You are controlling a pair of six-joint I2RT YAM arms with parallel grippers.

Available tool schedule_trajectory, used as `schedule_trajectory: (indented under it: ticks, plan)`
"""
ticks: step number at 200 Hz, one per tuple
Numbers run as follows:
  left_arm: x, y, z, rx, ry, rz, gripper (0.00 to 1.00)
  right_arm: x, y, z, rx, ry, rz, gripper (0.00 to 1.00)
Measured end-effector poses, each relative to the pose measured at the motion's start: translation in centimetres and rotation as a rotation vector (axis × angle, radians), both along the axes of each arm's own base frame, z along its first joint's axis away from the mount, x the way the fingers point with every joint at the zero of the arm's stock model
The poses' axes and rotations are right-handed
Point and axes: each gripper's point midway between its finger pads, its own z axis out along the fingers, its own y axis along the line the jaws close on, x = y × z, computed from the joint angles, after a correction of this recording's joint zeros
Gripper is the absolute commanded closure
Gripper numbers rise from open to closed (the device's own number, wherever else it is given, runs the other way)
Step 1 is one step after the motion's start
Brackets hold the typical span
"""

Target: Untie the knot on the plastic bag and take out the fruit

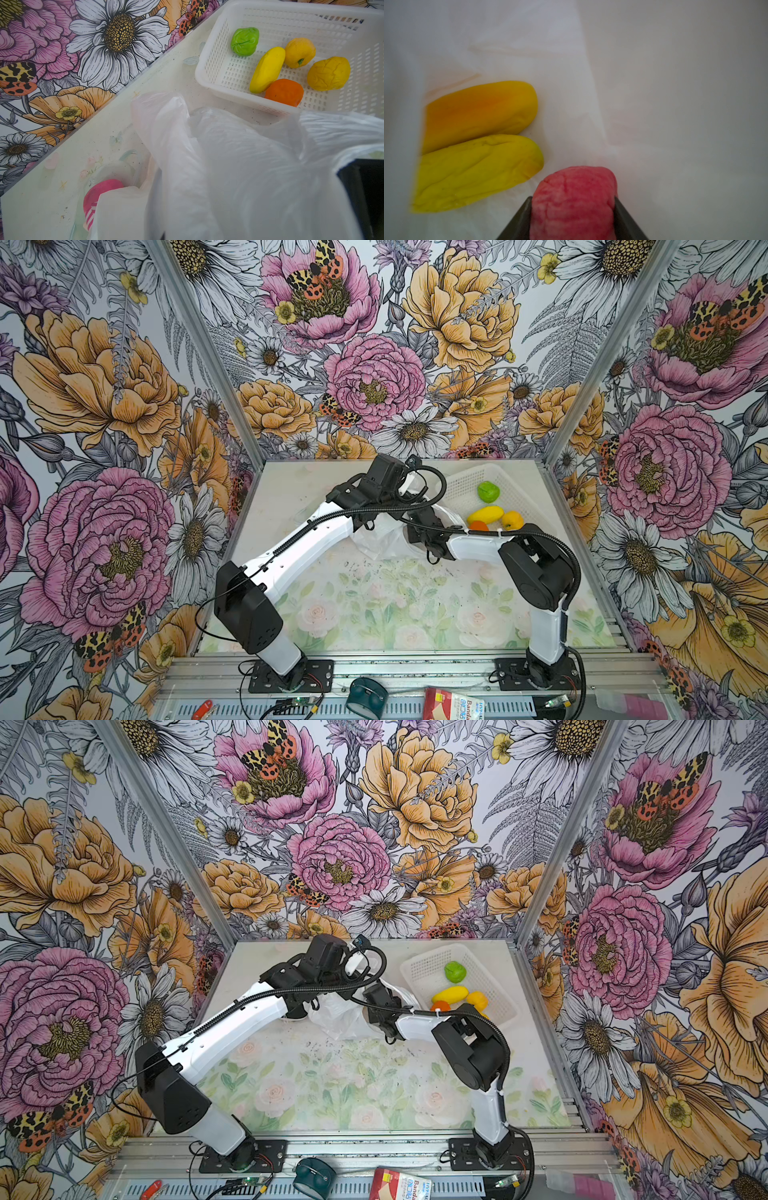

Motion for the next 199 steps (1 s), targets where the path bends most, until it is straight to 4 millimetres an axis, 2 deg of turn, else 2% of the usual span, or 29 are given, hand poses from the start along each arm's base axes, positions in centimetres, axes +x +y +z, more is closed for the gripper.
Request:
schedule_trajectory:
  ticks: [30, 81, 107, 155, 177, 199]
  plan:
    - [0.1, 0.2, 0.1, 0.003, -0.004, 0.010, 1.00, -1.7, -0.6, 1.4, 0.035, -0.007, 0.027, 0.62]
    - [0.3, 0.3, 0.6, 0.004, -0.016, 0.022, 1.00, -4.1, -1.5, 7.9, 0.163, -0.120, 0.076, 0.68]
    - [0.4, 0.2, 0.2, 0.010, -0.010, 0.023, 1.00, -5.8, -2.3, 10.3, 0.218, -0.167, 0.098, 0.68]
    - [0.5, 0.2, -0.4, 0.023, 0.005, 0.023, 1.00, -8.4, -3.6, 12.6, 0.280, -0.220, 0.136, 0.71]
    - [0.6, 0.1, -0.5, 0.025, 0.009, 0.024, 1.00, -9.6, -3.7, 13.5, 0.305, -0.235, 0.179, 0.71]
    - [0.8, 0.1, -0.5, 0.026, 0.009, 0.029, 1.00, -11.2, -3.4, 15.4, 0.361, -0.266, 0.248, 0.69]
